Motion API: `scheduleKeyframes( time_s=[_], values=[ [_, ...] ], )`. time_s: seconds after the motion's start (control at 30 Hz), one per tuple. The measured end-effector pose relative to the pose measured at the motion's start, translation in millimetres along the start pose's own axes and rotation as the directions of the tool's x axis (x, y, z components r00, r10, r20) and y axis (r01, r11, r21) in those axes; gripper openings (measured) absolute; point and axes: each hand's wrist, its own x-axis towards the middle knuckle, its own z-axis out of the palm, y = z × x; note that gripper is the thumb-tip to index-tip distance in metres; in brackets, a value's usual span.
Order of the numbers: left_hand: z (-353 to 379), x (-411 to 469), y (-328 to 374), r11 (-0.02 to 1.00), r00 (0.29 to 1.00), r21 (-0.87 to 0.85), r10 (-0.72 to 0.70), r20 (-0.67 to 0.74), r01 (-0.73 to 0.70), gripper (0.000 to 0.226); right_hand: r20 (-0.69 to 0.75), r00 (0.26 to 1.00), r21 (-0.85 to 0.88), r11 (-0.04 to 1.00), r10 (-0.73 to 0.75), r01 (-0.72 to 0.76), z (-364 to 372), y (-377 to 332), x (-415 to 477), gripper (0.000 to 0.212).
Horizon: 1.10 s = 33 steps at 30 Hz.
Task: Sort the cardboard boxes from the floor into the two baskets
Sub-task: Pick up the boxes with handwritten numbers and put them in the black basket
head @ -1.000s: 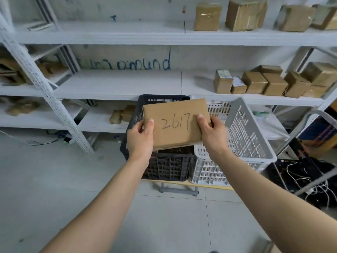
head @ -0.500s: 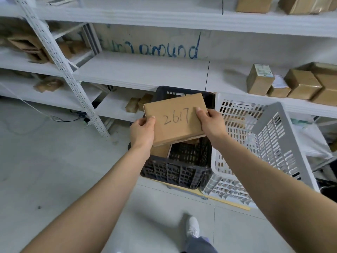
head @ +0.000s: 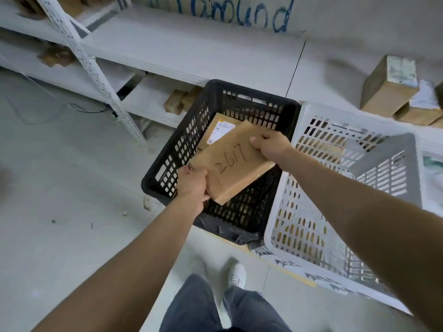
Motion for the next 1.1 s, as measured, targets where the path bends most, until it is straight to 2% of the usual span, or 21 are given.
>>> scheduleKeyframes(
  time_s=[0.27,0.37,0.5,0.63,0.7,0.8,0.9,1.0,1.1],
  values=[
    [12,30,-24,0.955,0.962,-0.119,-0.272,0.003,0.270,0.047,0.192,0.981,-0.333,0.942,0.027,0.039,20,12,50,0.051],
    [16,42,-27,0.921,0.934,-0.160,-0.358,0.018,0.356,0.040,0.204,0.978,-0.434,0.899,0.036,0.057,28,19,64,0.056],
    [23,59,-33,0.892,0.903,-0.152,-0.429,0.009,0.425,0.037,0.192,0.979,-0.483,0.875,0.062,0.039,41,34,82,0.053],
    [26,75,-43,0.870,0.874,-0.105,-0.485,-0.003,0.482,0.036,0.237,0.961,-0.575,0.818,0.143,0.020,58,48,96,0.053],
    [28,82,-45,0.855,0.859,-0.104,-0.512,-0.007,0.508,0.028,0.240,0.952,-0.616,0.788,0.187,0.000,66,54,101,0.052],
    [34,92,-46,0.828,0.832,-0.113,-0.554,-0.024,0.549,0.032,0.225,0.941,-0.652,0.757,0.251,-0.046,76,61,108,0.051],
    [41,100,-45,0.815,0.816,-0.103,-0.576,-0.039,0.570,0.039,0.179,0.939,-0.593,0.794,0.293,-0.134,84,67,115,0.046],
    [43,109,-46,0.796,0.799,-0.124,-0.600,-0.040,0.592,0.037,0.155,0.944,-0.604,0.784,0.290,-0.141,87,63,115,0.038],
    [44,116,-47,0.802,0.809,-0.141,-0.587,-0.012,0.580,0.036,0.180,0.916,-0.567,0.799,0.360,-0.203,91,68,121,0.035]
  ],
)
